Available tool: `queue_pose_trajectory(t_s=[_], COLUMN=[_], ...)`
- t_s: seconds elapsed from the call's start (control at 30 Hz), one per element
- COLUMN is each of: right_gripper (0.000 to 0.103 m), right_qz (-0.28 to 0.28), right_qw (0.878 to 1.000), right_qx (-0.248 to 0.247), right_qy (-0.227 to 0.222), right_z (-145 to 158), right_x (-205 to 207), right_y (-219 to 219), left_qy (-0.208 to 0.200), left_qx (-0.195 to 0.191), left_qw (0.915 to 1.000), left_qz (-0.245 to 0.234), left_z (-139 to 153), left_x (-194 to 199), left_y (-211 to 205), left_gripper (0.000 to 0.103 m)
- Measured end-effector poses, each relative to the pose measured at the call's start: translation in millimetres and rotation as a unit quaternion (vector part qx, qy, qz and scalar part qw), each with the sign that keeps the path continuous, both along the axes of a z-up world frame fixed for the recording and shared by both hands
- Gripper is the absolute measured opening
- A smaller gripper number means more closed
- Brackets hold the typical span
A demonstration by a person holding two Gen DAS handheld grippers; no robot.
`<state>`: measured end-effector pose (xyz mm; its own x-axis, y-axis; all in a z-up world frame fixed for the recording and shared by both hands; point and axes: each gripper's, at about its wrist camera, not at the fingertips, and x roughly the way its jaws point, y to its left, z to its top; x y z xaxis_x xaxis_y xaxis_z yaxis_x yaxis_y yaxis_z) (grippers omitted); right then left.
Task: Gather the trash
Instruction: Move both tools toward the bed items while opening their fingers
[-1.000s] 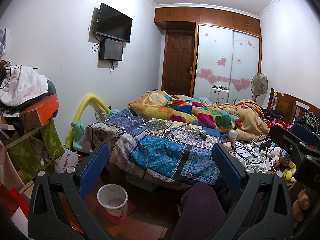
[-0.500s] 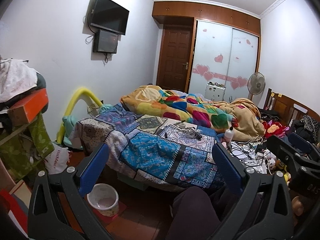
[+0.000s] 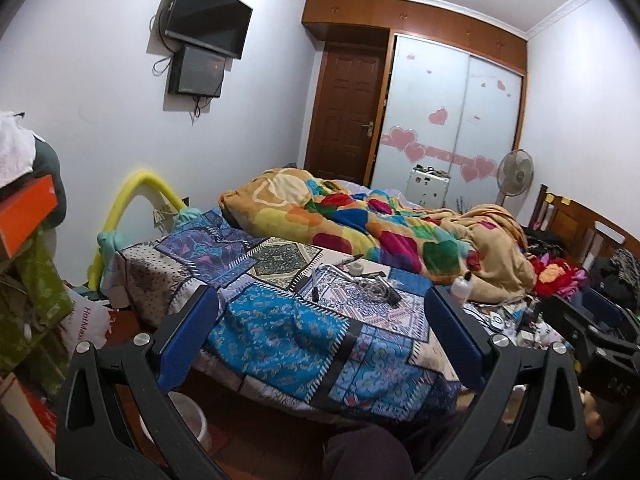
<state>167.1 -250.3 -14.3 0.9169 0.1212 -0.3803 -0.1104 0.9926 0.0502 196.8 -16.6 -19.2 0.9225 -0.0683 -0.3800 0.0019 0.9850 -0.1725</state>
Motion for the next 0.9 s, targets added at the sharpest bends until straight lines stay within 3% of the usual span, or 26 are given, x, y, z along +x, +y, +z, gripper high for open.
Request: queue_pose_trajectory(t_s=[0.23,0.33,0.67,0.9], right_gripper=[0.103,0.103,0.103,0.098], right_qz=[-0.012,-0.014,0.006,0.026], right_qw=[0.999,0.998,0.992,0.985], right_qx=[-0.007,-0.014,-0.031,0.0], right_qy=[0.043,0.066,0.125,0.168], right_z=[-29.2,-47.0,-97.8,-134.1], right_x=[62.7,93.2,197.4,272.9], right_y=[-23.0,-32.1,-47.3,-57.9], left_qy=[0.055,0.076,0.174,0.21], left_qx=[-0.003,0.005,0.021,0.001], left_qw=[0.9984,0.9968,0.9842,0.9775], left_qz=[0.013,0.022,0.024,0.015], left_z=[-41.7,-60.5,-134.3,-177.5], left_x=[90.3,122.7,241.6,309.8], left_y=[-8.0,-13.3,-31.8,-34.3], left_gripper=[0.102,0.095,0.094,0.094])
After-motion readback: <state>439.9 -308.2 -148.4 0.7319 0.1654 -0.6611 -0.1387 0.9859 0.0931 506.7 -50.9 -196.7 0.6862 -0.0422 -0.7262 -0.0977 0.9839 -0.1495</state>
